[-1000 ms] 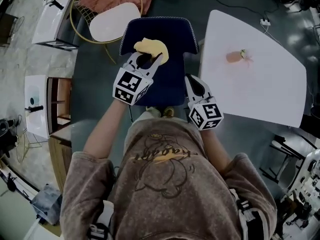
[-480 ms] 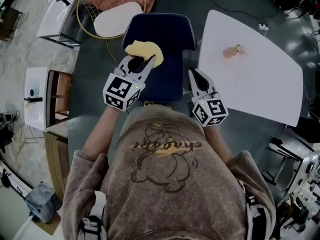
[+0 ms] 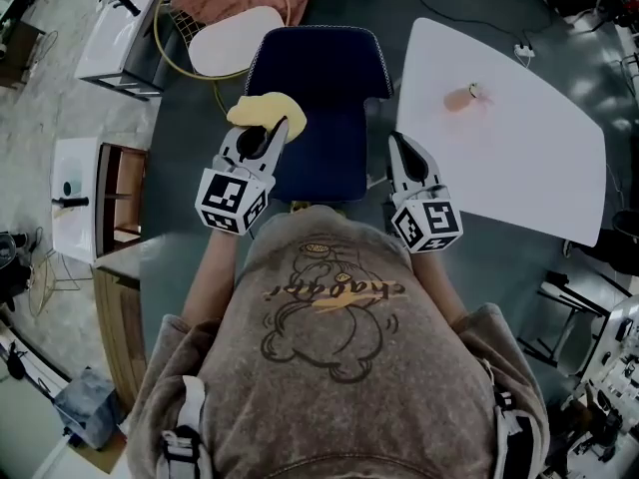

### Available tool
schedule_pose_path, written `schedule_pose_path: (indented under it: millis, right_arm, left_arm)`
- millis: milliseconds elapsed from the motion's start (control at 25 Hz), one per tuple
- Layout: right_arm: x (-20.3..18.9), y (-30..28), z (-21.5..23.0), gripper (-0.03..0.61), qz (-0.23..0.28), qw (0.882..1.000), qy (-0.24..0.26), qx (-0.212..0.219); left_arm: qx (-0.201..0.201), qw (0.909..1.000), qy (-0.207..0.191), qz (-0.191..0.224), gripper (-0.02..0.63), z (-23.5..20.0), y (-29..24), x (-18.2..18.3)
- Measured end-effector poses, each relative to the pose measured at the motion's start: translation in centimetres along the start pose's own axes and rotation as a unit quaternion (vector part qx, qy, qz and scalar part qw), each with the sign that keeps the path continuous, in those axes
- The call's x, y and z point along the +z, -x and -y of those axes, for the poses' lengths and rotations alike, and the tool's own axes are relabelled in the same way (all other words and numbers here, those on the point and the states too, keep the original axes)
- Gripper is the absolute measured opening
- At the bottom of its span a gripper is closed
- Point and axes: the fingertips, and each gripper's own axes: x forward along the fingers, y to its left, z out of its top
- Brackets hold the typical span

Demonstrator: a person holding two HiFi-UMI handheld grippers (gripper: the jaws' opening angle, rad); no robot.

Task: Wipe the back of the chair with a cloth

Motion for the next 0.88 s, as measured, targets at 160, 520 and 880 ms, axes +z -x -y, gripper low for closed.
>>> schedule_pose_path:
  millis: [160,520,880]
  right_arm:
    - [-0.2,-0.1,0.3,0.026,0.004,1.0,0.002,-0.002]
    - [-2.4,-0.5,1.0,0.026,-0.009,1.0,0.005,-0.002]
    - [-2.9,-0.7,1.2,0.025,-0.008,1.0,0.003,-0.003]
  left_arm:
    - [0.0,0.9999,0.005,0.015,0.052,0.5,0.0,-0.4]
    - [0.012,0.9992,0.027,0.027,0.052,1.2,-0.5,-2.9]
    - [0.018,0.9989,0.037,0.025,0.052,1.4,-0.6,-3.2]
